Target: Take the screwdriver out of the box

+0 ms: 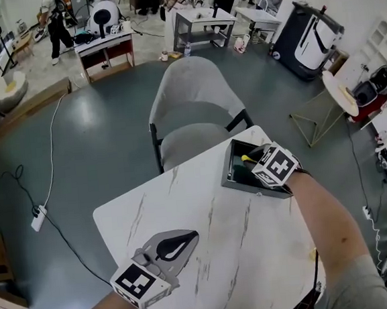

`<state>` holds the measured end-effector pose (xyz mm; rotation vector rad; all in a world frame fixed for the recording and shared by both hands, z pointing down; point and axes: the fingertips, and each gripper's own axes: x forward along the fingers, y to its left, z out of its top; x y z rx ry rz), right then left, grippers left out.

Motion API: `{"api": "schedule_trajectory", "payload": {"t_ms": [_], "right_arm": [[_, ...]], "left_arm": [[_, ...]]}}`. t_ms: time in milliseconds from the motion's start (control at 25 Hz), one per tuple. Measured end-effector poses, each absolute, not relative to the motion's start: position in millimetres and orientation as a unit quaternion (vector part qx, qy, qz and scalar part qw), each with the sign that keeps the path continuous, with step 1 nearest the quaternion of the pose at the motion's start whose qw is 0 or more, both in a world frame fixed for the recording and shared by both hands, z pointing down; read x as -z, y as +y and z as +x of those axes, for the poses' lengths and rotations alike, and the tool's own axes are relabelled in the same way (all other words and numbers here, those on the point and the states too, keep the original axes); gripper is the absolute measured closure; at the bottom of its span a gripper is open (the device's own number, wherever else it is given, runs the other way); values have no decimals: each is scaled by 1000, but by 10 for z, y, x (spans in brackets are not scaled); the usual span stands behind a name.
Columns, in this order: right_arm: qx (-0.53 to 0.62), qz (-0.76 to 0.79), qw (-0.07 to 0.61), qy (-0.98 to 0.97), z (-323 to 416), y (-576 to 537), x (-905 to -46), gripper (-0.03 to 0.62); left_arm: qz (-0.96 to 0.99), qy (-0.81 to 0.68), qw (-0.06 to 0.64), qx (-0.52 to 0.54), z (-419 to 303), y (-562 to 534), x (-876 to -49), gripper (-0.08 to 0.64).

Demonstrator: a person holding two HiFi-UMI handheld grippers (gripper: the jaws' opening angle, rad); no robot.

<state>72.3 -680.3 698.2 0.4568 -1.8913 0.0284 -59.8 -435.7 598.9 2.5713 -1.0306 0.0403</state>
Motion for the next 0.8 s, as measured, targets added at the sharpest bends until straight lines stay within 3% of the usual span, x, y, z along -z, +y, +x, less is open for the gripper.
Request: {"api": "schedule_trajectory", "payload": {"t_ms": [800], "right_arm": [[-18, 302, 442, -845, 838, -5963, -5095, 529]], "left_arm": [[928, -342, 144, 24, -928, -3779, -4880, 555]]}}
